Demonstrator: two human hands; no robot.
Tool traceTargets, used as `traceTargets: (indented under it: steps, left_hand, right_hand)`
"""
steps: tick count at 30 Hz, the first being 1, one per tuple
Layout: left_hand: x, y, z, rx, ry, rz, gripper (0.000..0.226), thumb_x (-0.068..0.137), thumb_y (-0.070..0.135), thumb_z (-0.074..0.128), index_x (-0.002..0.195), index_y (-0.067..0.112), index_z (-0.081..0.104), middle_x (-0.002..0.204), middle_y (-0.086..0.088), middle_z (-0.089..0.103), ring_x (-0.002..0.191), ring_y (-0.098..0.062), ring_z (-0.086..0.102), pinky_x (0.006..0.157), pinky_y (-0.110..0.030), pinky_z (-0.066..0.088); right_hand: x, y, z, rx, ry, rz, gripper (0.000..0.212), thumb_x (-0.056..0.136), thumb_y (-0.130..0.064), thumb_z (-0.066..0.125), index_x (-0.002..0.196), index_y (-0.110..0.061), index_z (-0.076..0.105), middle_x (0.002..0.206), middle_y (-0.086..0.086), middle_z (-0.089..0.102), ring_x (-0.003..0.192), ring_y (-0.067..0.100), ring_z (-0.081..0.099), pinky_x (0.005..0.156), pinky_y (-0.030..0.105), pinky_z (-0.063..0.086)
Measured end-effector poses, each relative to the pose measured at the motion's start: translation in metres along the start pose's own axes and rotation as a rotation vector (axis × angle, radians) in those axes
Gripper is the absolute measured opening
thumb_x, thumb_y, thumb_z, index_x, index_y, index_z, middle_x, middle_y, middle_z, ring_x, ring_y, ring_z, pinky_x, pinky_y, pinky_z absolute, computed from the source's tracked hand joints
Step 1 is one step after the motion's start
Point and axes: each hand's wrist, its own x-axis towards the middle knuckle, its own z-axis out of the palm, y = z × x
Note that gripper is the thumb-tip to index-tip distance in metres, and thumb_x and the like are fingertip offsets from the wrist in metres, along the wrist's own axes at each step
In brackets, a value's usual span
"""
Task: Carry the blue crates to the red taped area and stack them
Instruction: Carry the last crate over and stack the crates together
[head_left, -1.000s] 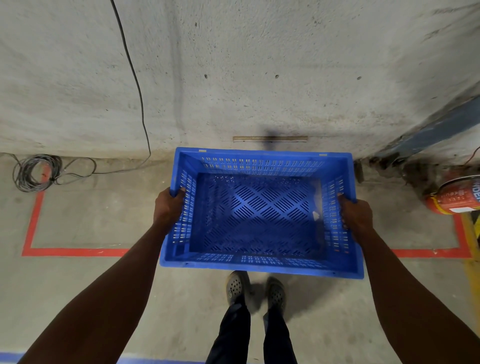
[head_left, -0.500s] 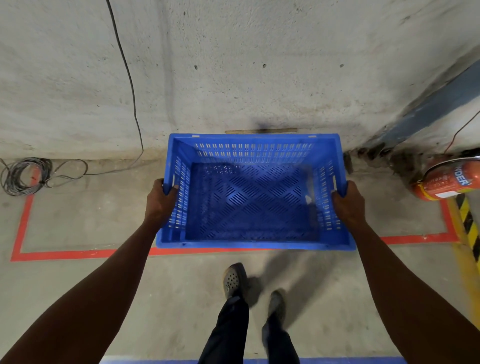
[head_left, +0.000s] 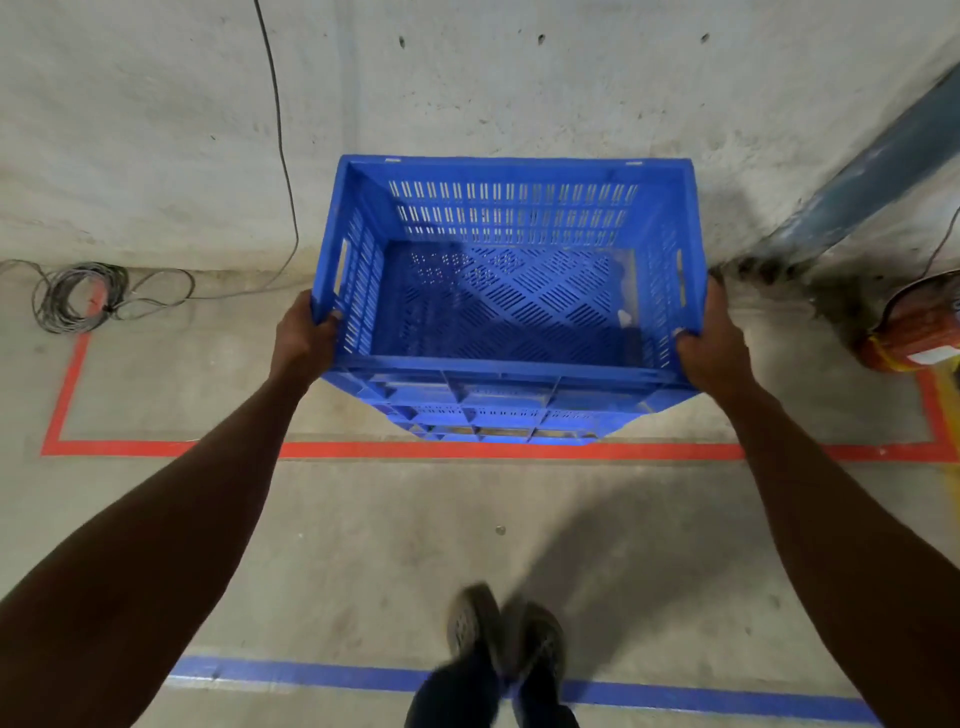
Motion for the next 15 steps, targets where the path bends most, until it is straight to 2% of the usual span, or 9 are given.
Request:
traceTargets:
  steps: [4,8,11,15]
  left_hand:
    - [0.003,-0.003,0.003,-0.033,0.026,0.024,0.027,0.09,0.028,0.057,0.113,0.014,0.061,0.105,-0.013,0.068,0.089,-0.026,0.06,0.082,-0.042,0.05]
    - [0.007,-0.009,0.008,-0.056,0.037,0.053,0.025,0.09,0.028,0.059,0.109,0.011,0.06,0.099,-0.013,0.065,0.087,-0.024,0.058,0.077,-0.041,0.049]
    - [0.005,-0.011,0.009,-0.077,0.06,0.059,0.027,0.09,0.024,0.059,0.113,0.011,0.061,0.099,-0.01,0.063,0.086,-0.022,0.057,0.072,-0.035,0.046]
    - [0.0,-0.011,0.009,-0.075,0.066,0.052,0.029,0.09,0.026,0.059,0.116,0.011,0.061,0.102,-0.011,0.065,0.086,-0.024,0.058,0.074,-0.035,0.048]
  right_hand:
    - [0.004,0.003,0.004,-0.02,0.032,-0.012,0.079,0.082,-0.017,0.05,0.155,-0.029,0.025,0.135,0.024,0.056,0.116,0.048,0.056,0.095,0.048,0.044]
    - [0.006,0.005,0.004,-0.003,0.077,-0.07,0.073,0.083,-0.007,0.053,0.151,-0.023,0.033,0.139,0.016,0.055,0.121,0.039,0.055,0.093,0.038,0.042]
    - [0.007,0.001,0.003,-0.021,0.081,-0.068,0.071,0.083,-0.006,0.055,0.149,-0.022,0.036,0.132,0.02,0.059,0.114,0.04,0.057,0.083,0.035,0.041]
    - [0.01,0.002,0.003,-0.048,0.071,-0.076,0.07,0.085,-0.007,0.057,0.15,-0.02,0.034,0.129,0.024,0.059,0.112,0.043,0.058,0.081,0.036,0.043]
